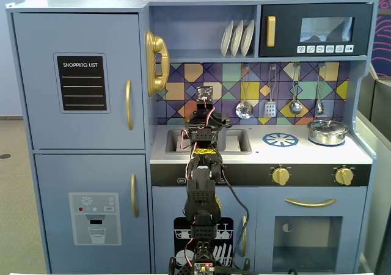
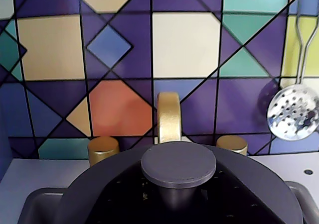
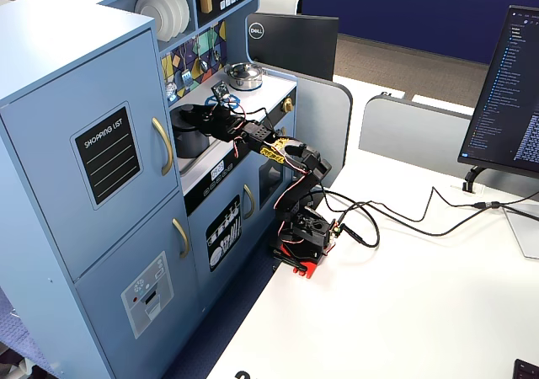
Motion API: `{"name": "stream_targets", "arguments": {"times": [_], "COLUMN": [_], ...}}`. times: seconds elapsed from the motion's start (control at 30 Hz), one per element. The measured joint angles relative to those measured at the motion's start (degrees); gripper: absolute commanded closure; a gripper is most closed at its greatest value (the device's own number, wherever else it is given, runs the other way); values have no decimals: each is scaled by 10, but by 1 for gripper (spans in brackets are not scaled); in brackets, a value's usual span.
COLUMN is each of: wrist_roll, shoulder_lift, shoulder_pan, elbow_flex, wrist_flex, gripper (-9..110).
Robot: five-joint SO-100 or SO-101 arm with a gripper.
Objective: Pick up the lid from the counter and put it on the gray recipient
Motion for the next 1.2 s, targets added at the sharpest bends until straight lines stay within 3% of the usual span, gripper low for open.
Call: {"name": "stream_targets", "arguments": {"times": [0.63, 0.83, 1.0, 1.13, 1.2], "wrist_roll": [1, 2, -2, 19, 33], "shoulder_lift": [-36, -8, 33, 106, 163], "shoulder_pan": [2, 5, 18, 18, 8], "elbow_flex": [14, 40, 42, 42, 40], "wrist_flex": [-25, -23, 32, 136, 230], "gripper": [101, 79, 76, 82, 90]}}
